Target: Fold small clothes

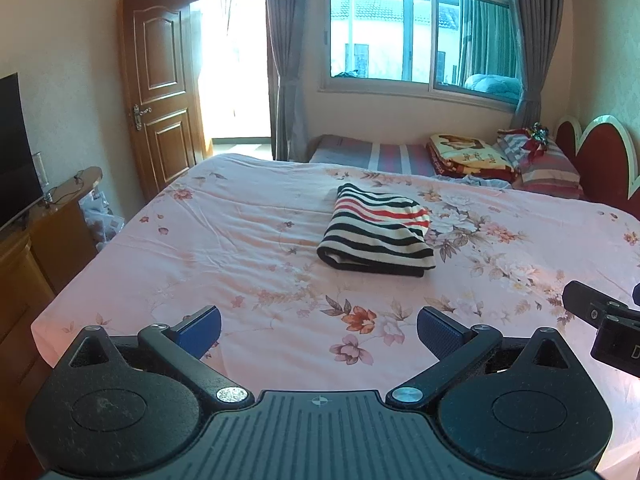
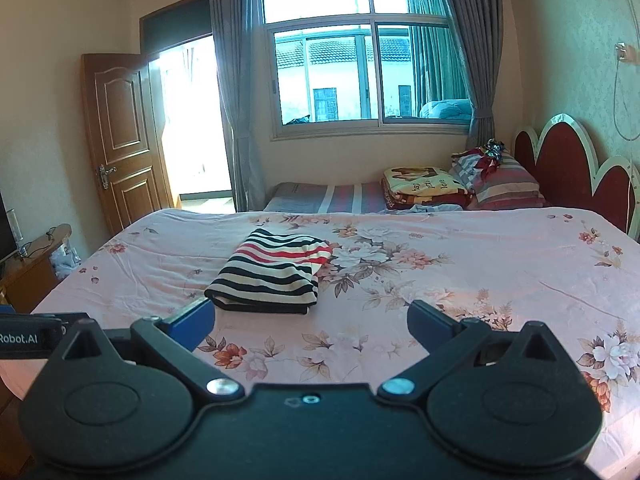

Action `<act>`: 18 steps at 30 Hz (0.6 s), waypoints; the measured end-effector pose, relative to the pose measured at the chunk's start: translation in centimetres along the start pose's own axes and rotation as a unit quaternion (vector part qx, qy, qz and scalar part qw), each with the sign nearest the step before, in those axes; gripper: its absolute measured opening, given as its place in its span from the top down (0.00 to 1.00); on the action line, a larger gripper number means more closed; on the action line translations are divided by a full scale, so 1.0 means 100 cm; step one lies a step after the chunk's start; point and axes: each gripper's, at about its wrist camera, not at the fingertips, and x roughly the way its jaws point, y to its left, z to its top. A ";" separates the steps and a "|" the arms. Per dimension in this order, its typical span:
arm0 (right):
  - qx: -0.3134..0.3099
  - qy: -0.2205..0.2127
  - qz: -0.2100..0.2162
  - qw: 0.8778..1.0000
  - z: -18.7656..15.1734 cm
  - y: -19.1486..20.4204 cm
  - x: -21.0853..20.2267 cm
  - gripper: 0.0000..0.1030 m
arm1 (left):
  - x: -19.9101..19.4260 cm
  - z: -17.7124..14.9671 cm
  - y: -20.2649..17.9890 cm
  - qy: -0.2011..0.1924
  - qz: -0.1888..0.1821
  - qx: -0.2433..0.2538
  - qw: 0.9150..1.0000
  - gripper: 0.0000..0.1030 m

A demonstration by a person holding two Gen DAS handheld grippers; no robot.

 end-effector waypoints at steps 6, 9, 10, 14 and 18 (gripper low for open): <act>0.002 -0.003 -0.015 1.000 -0.002 -0.003 -0.001 0.01 | 0.000 0.000 -0.001 0.000 0.000 0.003 1.000 0.00; 0.008 0.000 -0.017 1.000 -0.004 -0.006 -0.001 0.01 | 0.002 0.001 -0.002 0.000 -0.001 0.002 1.000 0.00; 0.009 0.002 -0.016 1.000 -0.004 -0.007 0.000 0.01 | 0.003 0.001 -0.002 0.001 -0.002 0.002 1.000 0.00; 0.008 0.005 -0.017 1.000 -0.005 -0.006 0.000 0.01 | 0.005 0.001 -0.004 0.003 -0.004 0.004 1.000 0.00; 0.006 0.006 -0.017 1.000 -0.005 -0.005 0.001 0.01 | 0.005 0.002 -0.006 0.002 -0.005 0.007 1.000 0.00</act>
